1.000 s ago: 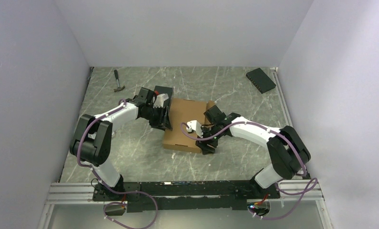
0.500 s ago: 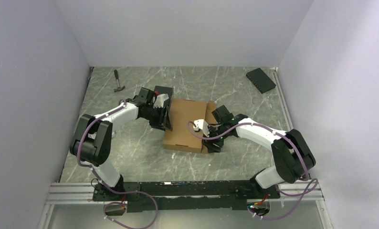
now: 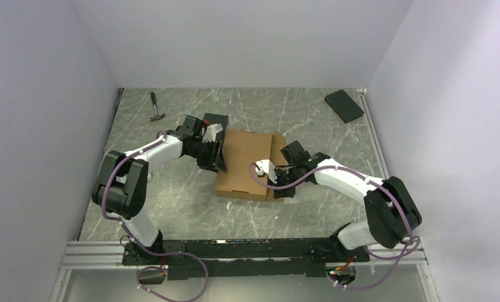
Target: Fold the paper box
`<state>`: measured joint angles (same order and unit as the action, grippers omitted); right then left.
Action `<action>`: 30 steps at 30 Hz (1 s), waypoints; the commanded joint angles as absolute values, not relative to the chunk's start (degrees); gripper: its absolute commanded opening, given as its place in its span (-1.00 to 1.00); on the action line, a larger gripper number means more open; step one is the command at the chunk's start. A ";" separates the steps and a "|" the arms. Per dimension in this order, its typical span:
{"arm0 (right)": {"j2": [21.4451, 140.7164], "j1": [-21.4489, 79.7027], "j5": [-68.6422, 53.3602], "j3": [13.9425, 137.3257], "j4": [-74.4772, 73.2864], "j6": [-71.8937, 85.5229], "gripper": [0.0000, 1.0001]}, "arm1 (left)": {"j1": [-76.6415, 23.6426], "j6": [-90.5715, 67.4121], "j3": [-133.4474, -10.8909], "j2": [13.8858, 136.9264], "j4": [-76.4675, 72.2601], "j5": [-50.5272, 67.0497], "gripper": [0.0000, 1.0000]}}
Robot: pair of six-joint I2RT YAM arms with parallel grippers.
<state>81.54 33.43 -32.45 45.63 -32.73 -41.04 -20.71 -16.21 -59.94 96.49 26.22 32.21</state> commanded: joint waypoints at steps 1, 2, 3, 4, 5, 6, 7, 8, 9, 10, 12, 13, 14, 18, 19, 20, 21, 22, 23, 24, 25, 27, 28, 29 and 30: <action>77.21 35.77 -33.02 44.60 -30.84 -43.86 -1.00 | -21.42 -16.17 -60.37 96.92 27.69 34.11 -0.04; 76.72 36.21 -32.82 44.16 -30.89 -44.35 -1.00 | -21.44 -16.17 -60.38 96.94 27.71 34.07 -0.04; 76.33 36.35 -32.79 43.73 -31.18 -45.09 -1.00 | -21.44 -16.17 -60.38 97.02 27.73 34.06 -0.04; 76.11 36.50 -32.81 43.35 -31.46 -45.80 -1.00 | -21.45 -16.17 -60.38 97.10 27.69 34.02 -0.04; 75.77 36.68 -32.68 42.85 -31.43 -46.23 -1.00 | -21.43 -16.17 -60.41 97.12 27.77 34.03 -0.04; 75.53 36.73 -32.73 42.51 -31.31 -46.48 -1.00 | -21.44 -16.17 -60.46 97.20 27.73 34.08 -0.04; 75.51 36.74 -32.93 42.24 -31.25 -46.53 -1.00 | -21.45 -16.17 -60.47 97.25 27.72 34.14 -0.04; 75.79 36.69 -33.03 42.30 -31.10 -46.20 -1.00 | -21.45 -16.19 -60.47 97.29 27.79 34.11 -0.05; 76.41 36.73 -32.95 42.60 -31.08 -45.57 -1.00 | -21.40 -16.22 -60.46 97.29 27.78 34.11 -0.04; 77.26 36.80 -32.70 43.01 -31.30 -45.16 -1.00 | -21.44 -16.13 -60.47 97.34 27.77 34.10 -0.04; 78.94 36.82 -32.18 43.92 -31.61 -44.10 -1.00 | -21.45 -16.10 -60.47 97.30 27.77 34.13 -0.05; 79.70 36.95 -31.91 44.32 -31.82 -43.84 -1.00 | -21.45 -16.18 -60.46 97.30 27.77 34.14 -0.04; 80.21 37.06 -31.64 44.64 -31.97 -43.67 -1.00 | -21.45 -16.17 -60.46 97.29 27.77 34.11 -0.04; 80.88 38.14 -30.80 45.48 -31.83 -42.89 -1.00 | -21.45 -16.17 -60.47 97.29 27.64 34.35 -0.04; 81.12 38.41 -30.56 45.82 -31.75 -42.51 -1.00 | -21.45 -16.24 -60.47 97.29 27.60 34.41 -0.05; 81.48 38.67 -30.26 46.18 -31.79 -42.19 -1.00 | -21.45 -16.26 -60.47 97.29 27.66 34.51 -0.05; 81.86 38.80 -29.67 46.54 -31.81 -41.89 -1.00 | -21.45 -16.26 -60.41 97.29 27.58 34.56 -0.04; 82.28 39.00 -29.30 46.88 -31.82 -41.66 -1.00 | -21.45 -16.26 -60.38 97.29 27.53 34.54 -0.04; 82.60 39.14 -28.89 47.25 -31.82 -41.40 -1.00 | -21.45 -16.26 -60.38 97.29 27.51 34.62 -0.05; 83.03 39.25 -28.47 47.61 -31.88 -41.06 -1.00 | -21.45 -16.26 -60.38 97.29 27.51 34.64 -0.05; 83.23 39.28 -28.43 48.04 -32.04 -40.74 -1.00 | -21.45 -16.26 -60.38 97.29 27.51 34.67 -0.05; 83.48 39.22 -28.30 48.69 -32.50 -40.14 -1.00 | -21.45 -16.26 -60.36 97.29 27.51 34.70 -0.05; 83.49 39.23 -28.18 48.89 -32.59 -40.02 -1.00 | -21.45 -16.26 -60.36 97.29 27.55 34.73 -0.04; 83.57 39.28 -27.95 48.99 -32.67 -39.87 -1.00 | -21.45 -16.26 -60.36 97.29 27.52 34.72 -0.05; 83.57 39.28 -27.73 49.04 -32.81 -39.82 -1.00 | -21.45 -16.30 -60.34 97.29 27.48 34.72 -0.05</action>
